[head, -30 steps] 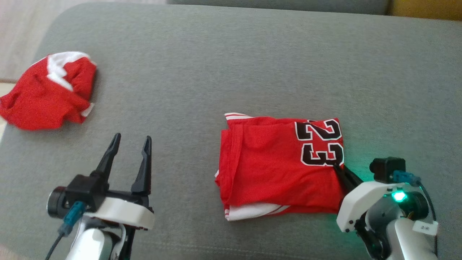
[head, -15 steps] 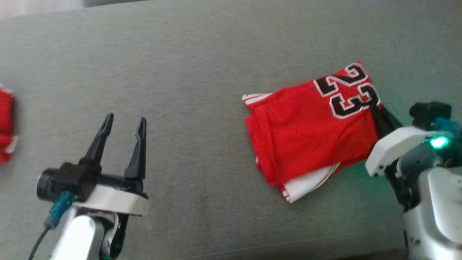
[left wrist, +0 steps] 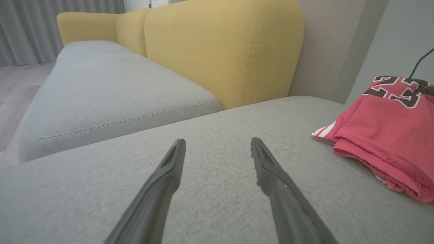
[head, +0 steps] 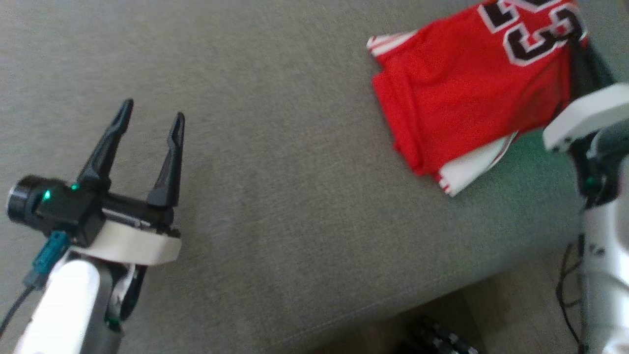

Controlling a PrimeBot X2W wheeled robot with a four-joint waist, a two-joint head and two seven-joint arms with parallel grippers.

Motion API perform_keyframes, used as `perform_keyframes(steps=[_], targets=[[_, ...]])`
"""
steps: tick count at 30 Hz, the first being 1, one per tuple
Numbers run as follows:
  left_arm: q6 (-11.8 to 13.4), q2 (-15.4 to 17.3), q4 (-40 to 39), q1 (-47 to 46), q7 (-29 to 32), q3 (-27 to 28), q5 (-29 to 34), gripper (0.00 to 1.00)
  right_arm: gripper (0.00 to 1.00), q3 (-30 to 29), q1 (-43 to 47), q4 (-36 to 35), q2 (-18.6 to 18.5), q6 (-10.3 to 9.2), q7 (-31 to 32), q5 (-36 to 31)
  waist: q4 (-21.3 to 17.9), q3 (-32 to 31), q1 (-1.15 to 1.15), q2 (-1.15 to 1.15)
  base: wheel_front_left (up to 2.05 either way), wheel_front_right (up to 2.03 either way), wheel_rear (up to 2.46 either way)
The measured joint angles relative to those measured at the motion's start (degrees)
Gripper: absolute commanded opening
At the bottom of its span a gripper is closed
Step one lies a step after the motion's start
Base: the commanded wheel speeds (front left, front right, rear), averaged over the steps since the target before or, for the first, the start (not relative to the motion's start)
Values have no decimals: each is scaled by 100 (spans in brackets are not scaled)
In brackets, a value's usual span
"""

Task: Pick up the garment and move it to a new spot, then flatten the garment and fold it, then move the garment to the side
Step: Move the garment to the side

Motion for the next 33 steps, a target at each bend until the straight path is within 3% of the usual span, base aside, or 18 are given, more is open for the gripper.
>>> perform_keyframes(steps=[10,17,18,19,20,22,28,33], targets=[[-196,288,-259,-455,255,-34,148,100,0,-495,-714,348,89,0,-226,0,-428,869,1,0,0,0,0],[-242,344,-300,-549,279,-77,148,100,0,-621,-895,555,164,0,-301,-121,-495,1095,0,0,0,0,0],[-245,343,-299,-584,279,-99,148,100,12,-660,-905,578,171,0,-307,-160,-475,1098,0,0,0,0,0],[-247,343,-298,-606,278,-118,147,100,42,-693,-917,595,177,0,-326,-188,-454,1095,0,0,0,0,0],[-247,342,-294,-616,271,-136,147,100,79,-722,-923,613,189,0,-326,-244,-432,1087,-1,0,0,0,0],[-247,336,-256,-617,256,-170,143,100,100,-758,-922,614,214,0,-352,-330,-388,1058,0,0,0,0,0],[-233,254,-41,-606,135,-192,64,100,100,-853,-715,377,266,0,-461,-589,-261,846,-1,0,0,0,0],[-143,63,240,-436,-7,-212,-64,100,100,-780,25,-321,302,0,-689,-619,-123,463,-1,0,0,0,0]])
